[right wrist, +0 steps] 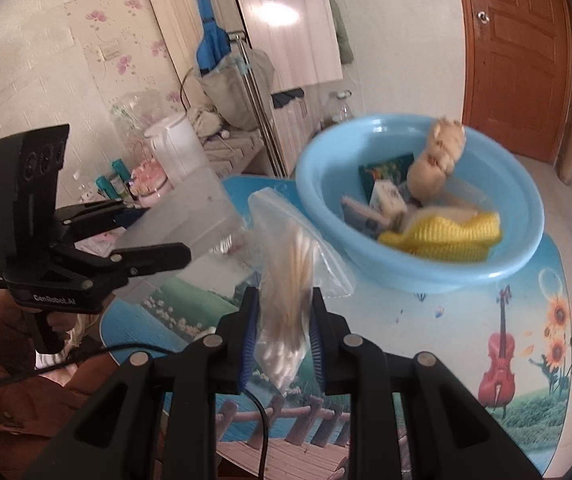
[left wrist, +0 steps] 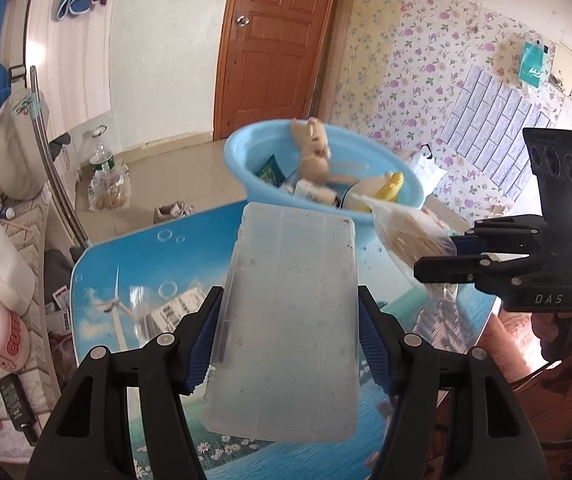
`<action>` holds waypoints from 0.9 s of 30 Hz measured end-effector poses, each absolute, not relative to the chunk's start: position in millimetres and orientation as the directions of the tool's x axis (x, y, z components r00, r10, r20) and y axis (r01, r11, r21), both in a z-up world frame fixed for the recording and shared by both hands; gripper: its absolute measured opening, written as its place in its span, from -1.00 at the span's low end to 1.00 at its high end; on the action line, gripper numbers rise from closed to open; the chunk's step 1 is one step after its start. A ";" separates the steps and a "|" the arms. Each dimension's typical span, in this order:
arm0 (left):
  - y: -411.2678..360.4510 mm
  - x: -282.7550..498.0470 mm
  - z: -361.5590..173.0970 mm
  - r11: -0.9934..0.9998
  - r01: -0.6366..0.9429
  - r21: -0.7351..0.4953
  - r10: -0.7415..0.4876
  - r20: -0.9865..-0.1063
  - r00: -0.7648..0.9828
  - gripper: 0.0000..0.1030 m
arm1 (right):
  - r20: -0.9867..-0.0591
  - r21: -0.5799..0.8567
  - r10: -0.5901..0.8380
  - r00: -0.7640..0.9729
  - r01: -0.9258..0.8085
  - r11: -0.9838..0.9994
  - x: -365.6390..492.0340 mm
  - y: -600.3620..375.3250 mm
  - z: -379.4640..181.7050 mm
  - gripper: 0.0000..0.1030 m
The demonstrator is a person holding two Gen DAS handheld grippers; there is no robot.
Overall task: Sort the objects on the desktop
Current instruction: 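Carry the clear box with the left tool while the right tool carries the swab bag over the basin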
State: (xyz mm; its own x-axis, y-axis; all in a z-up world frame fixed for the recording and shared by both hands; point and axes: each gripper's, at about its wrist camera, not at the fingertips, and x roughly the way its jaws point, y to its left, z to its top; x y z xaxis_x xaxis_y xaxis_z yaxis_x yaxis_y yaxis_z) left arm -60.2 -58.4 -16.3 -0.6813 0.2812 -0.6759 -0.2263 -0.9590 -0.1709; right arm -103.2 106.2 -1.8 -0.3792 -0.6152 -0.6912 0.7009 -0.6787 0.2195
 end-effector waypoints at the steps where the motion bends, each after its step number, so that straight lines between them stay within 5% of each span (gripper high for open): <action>1: -57.9 -60.9 -13.7 -0.958 -0.229 -0.171 0.283 -0.672 -0.684 0.21 | -0.686 0.217 -0.615 -0.388 0.698 -0.682 -105.5 107.3 1.1 -0.55; 27: -38.5 -106.1 -4.7 -0.944 -0.278 -0.176 0.323 -0.656 -0.682 0.21 | -0.657 0.232 -0.554 -0.511 0.562 -0.794 -173.4 154.8 10.3 -0.55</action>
State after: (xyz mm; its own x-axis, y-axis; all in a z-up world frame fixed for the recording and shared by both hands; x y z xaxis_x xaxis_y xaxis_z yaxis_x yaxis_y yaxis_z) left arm -106.1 -38.5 -4.7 -0.6818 0.3228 -0.6564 -0.2779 -0.9444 -0.1756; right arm -173.4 154.8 10.3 -0.5109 -0.5539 -0.6574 0.5620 -0.7939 0.2321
